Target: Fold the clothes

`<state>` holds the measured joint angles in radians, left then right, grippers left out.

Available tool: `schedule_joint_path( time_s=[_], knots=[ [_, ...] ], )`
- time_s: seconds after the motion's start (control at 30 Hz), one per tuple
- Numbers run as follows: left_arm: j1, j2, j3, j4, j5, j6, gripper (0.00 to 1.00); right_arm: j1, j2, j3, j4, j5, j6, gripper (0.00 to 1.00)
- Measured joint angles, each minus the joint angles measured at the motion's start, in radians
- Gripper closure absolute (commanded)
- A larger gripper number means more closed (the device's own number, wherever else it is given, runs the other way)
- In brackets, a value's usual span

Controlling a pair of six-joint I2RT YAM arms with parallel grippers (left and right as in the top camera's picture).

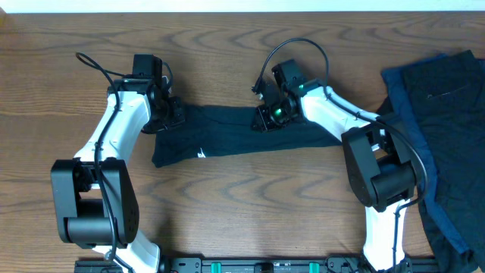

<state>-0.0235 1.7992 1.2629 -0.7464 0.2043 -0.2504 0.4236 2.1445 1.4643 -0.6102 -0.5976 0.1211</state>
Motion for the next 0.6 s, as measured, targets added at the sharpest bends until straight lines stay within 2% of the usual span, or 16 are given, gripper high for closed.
schedule_joint_path(
  time_s=[0.1,0.13,0.17,0.27,0.37,0.43,0.6],
  knots=[
    [0.0,0.0,0.0,0.0,0.002,-0.004,0.56,-0.011,0.0,0.03,-0.072,-0.003,-0.003,0.98],
    [0.0,0.0,0.0,0.0,0.002,-0.004,0.45,-0.013,0.0,0.033,-0.094,0.002,-0.003,0.98],
    [0.0,0.0,0.0,0.0,0.003,0.001,0.02,-0.015,0.0,0.033,-0.122,0.016,-0.004,0.98],
    [0.0,0.0,0.0,0.0,0.003,0.0,0.02,-0.016,0.0,0.032,-0.171,0.054,-0.006,0.98],
    [0.0,0.0,0.0,0.0,0.003,-0.003,0.02,-0.016,0.0,0.033,-0.208,0.074,-0.012,0.89],
    [0.0,0.0,0.0,0.0,0.003,-0.003,0.02,-0.016,0.0,0.033,-0.221,0.08,-0.019,0.87],
    [0.0,0.0,0.0,0.0,0.003,-0.003,0.02,-0.016,0.0,0.033,-0.228,0.083,-0.019,0.84]
  ],
)
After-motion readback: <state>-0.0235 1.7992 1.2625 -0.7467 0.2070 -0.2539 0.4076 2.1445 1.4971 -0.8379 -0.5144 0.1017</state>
